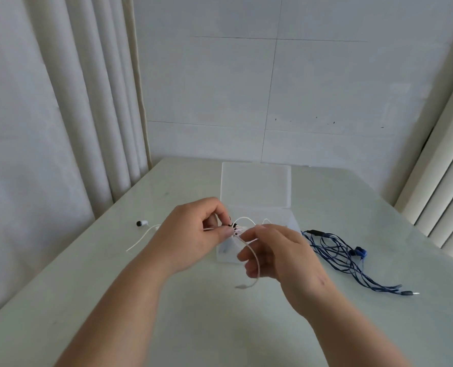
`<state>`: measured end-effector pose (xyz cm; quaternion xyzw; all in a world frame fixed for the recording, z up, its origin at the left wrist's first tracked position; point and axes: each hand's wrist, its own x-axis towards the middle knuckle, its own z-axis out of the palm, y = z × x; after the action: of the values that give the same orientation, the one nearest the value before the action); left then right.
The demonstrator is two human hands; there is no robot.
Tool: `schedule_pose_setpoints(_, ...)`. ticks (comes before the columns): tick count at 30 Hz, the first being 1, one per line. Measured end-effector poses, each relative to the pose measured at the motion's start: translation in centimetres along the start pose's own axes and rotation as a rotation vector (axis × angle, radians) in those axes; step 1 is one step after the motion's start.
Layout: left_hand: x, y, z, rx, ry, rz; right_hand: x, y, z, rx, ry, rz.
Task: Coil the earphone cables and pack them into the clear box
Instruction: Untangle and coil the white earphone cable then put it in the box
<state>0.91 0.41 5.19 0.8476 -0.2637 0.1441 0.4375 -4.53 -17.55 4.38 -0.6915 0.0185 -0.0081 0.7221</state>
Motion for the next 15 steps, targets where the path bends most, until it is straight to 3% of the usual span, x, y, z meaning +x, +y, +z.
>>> schedule_pose_setpoints(3,-0.3,0.1,-0.1,-0.094,-0.086,0.056,0.0,0.1,-0.9,-0.274,-0.053,-0.020)
schedule_pose_setpoints(5,-0.4,-0.2,-0.5,-0.115,-0.113,0.058,0.4,-0.1,-1.8,-0.415,0.000,-0.090)
schedule_pose_setpoints(12,-0.1,-2.0,-2.7,-0.055,-0.033,-0.119,1.4,-1.4,-5.2,0.230,0.616,-0.302)
schedule_pose_setpoints(15,-0.1,-1.8,-2.8,-0.106,-0.024,-0.129,1.3,-1.0,-5.5,0.350,0.749,-0.351)
